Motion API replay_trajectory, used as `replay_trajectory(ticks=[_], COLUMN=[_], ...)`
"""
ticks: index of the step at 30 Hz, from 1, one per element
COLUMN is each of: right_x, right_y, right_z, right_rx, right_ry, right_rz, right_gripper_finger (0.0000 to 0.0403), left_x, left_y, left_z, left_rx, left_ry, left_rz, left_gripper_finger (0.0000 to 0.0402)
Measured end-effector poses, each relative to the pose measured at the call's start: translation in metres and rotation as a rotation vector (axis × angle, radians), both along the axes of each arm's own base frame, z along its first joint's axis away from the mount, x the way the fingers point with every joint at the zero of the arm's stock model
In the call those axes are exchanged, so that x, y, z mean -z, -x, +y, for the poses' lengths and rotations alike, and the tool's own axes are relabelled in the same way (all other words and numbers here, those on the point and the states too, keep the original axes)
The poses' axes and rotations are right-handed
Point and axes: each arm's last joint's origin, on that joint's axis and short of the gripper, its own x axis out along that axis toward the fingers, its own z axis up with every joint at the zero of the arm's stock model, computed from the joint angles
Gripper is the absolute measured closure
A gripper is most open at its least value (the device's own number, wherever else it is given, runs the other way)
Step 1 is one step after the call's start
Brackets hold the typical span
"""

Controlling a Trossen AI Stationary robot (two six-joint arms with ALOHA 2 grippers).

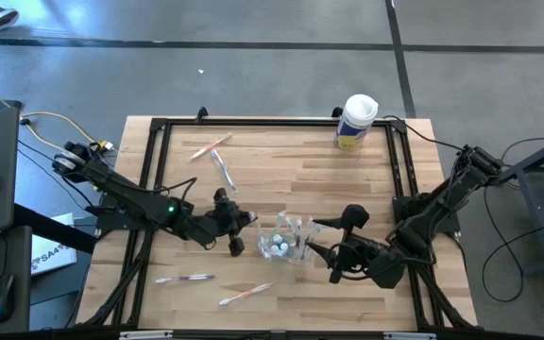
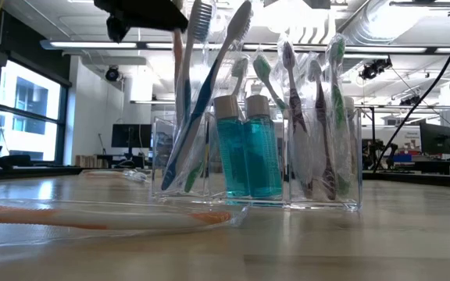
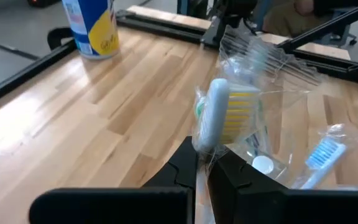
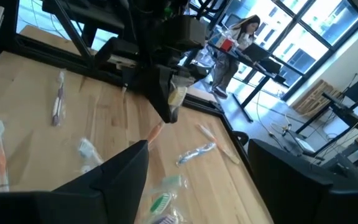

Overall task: Pick & Place toothbrushing station
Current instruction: Put the top right orange toothbrush into the transparent organizer

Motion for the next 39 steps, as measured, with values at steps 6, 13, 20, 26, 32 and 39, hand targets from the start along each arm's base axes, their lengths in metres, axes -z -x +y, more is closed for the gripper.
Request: replay_trajectory(ticks=[6, 13, 20, 26, 32, 39], right_x=[0.000, 0.000, 0.000, 0.001, 0.001, 0.001], right_y=[0.000, 0.000, 0.000, 0.000, 0.000, 0.000], right_z=[0.000, 0.000, 0.000, 0.000, 0.000, 0.000], right_rx=[0.001, 0.001, 0.001, 0.001, 0.001, 0.001], right_ry=[0.000, 0.000, 0.000, 0.002, 0.005, 0.005], right_rz=[0.002, 0.002, 0.003, 0.005, 0.009, 0.009], right_gripper_finger=[0.0135, 0.0135, 0.0135, 0.0135, 0.0135, 0.0135], left_x=[0.009, 0.026, 0.045, 0.057, 0.059, 0.062], left_y=[-0.005, -0.013, -0.024, -0.033, -0.036, -0.034], left_z=[-0.004, -0.007, -0.007, -0.005, -0.005, -0.006], left_rx=[0.010, -0.008, -0.044, -0.063, -0.046, -0.008], left_ry=[0.020, 0.021, 0.028, 0.075, 0.074, 0.078], left_rz=[0.026, 0.073, 0.116, 0.135, 0.133, 0.167], left_gripper_finger=[0.0392, 0.0392, 0.0392, 0.0392, 0.0386, 0.0312])
